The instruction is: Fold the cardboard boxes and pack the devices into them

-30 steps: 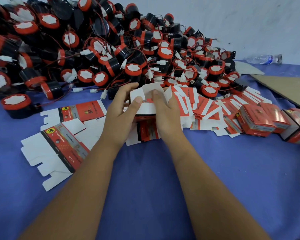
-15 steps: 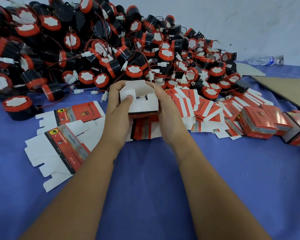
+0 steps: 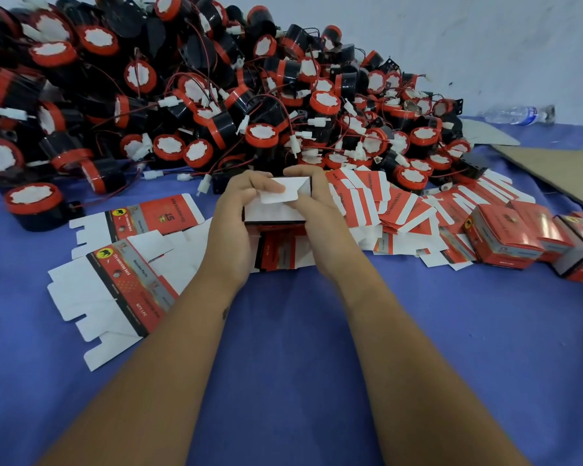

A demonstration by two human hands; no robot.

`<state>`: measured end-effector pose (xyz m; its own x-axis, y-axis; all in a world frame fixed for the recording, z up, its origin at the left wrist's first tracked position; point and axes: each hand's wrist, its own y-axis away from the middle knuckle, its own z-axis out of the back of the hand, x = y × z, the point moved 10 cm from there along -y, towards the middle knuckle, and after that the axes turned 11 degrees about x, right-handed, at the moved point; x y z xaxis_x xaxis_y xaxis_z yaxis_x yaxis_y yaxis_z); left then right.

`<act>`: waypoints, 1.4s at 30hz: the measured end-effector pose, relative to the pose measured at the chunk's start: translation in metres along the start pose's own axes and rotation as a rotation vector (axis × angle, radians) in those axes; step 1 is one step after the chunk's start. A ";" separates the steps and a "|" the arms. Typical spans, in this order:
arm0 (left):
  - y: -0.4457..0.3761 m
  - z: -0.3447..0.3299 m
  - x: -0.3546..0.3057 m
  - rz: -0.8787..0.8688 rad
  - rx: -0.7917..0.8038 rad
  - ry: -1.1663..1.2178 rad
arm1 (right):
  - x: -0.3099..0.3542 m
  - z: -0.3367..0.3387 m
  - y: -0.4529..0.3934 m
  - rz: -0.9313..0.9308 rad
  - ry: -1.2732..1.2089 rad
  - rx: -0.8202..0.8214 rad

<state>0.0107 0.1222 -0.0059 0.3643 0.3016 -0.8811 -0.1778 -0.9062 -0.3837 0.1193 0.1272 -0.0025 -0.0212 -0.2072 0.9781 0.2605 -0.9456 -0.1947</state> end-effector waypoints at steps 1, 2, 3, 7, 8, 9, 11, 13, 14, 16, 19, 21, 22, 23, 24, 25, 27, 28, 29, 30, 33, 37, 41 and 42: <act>0.000 0.000 -0.001 0.004 0.002 -0.024 | -0.002 -0.001 -0.001 -0.004 -0.074 0.039; 0.001 0.001 -0.002 0.012 -0.006 -0.087 | -0.002 -0.003 -0.002 0.005 -0.163 0.077; 0.002 0.002 -0.003 0.020 -0.017 -0.169 | -0.002 -0.003 -0.002 0.016 -0.239 0.103; 0.004 0.003 -0.006 -0.015 -0.042 -0.262 | -0.008 0.001 -0.002 -0.045 -0.165 0.082; 0.004 0.006 -0.005 -0.016 -0.065 -0.271 | -0.009 0.003 -0.001 -0.048 -0.116 0.058; 0.004 0.008 -0.004 -0.011 -0.084 -0.292 | -0.008 0.006 -0.001 -0.034 -0.085 0.033; 0.004 0.009 -0.006 -0.014 -0.108 -0.336 | -0.001 0.010 0.001 0.025 -0.011 -0.029; 0.004 0.010 -0.015 -0.060 -0.138 -0.392 | 0.012 0.011 0.004 0.101 0.094 -0.083; 0.004 0.011 -0.020 -0.085 -0.156 -0.423 | 0.016 0.009 0.006 0.131 0.125 -0.095; 0.005 0.012 -0.026 -0.116 -0.173 -0.453 | 0.017 0.006 0.006 0.145 0.118 -0.100; 0.007 0.005 -0.033 -0.157 -0.132 -0.449 | 0.003 0.009 0.003 0.026 -0.067 -0.120; 0.011 -0.004 -0.048 -0.263 -0.106 -0.505 | -0.006 0.010 0.003 -0.070 -0.148 -0.131; 0.013 -0.010 -0.056 -0.330 -0.085 -0.541 | -0.006 0.009 0.004 -0.081 -0.163 -0.120; 0.016 -0.017 -0.064 -0.399 -0.064 -0.595 | -0.004 0.007 0.004 -0.069 -0.169 -0.100; 0.019 -0.024 -0.068 -0.452 -0.047 -0.673 | -0.001 0.005 0.004 -0.058 -0.166 -0.080; 0.021 -0.028 -0.069 -0.473 -0.039 -0.751 | 0.001 0.004 0.004 -0.050 -0.170 -0.064; 0.016 -0.025 -0.057 -0.368 -0.052 -0.779 | 0.006 0.010 0.002 -0.007 -0.230 -0.075; 0.012 -0.018 -0.046 -0.251 -0.062 -0.695 | 0.010 0.015 0.002 0.037 -0.271 -0.091; 0.008 -0.009 -0.033 -0.129 -0.071 -0.553 | 0.014 0.020 0.003 0.086 -0.286 -0.104; 0.005 -0.001 -0.021 -0.027 -0.072 -0.414 | 0.018 0.024 0.005 0.124 -0.254 -0.114; -0.004 0.012 -0.001 0.099 -0.044 -0.355 | 0.025 0.022 0.007 0.184 -0.071 -0.087; -0.002 0.040 -0.011 -0.011 -0.268 -0.359 | 0.019 0.013 0.004 0.158 0.084 -0.083; 0.017 0.082 -0.024 -0.127 -0.608 -0.284 | 0.010 0.009 0.005 0.081 0.380 -0.125; 0.021 0.088 -0.025 -0.140 -0.664 -0.265 | 0.008 0.011 0.003 0.057 0.439 -0.132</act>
<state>-0.0828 0.1223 -0.0162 0.0943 0.4135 -0.9056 0.4772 -0.8171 -0.3234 0.1302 0.1251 0.0054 -0.4245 -0.3197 0.8471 0.1482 -0.9475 -0.2834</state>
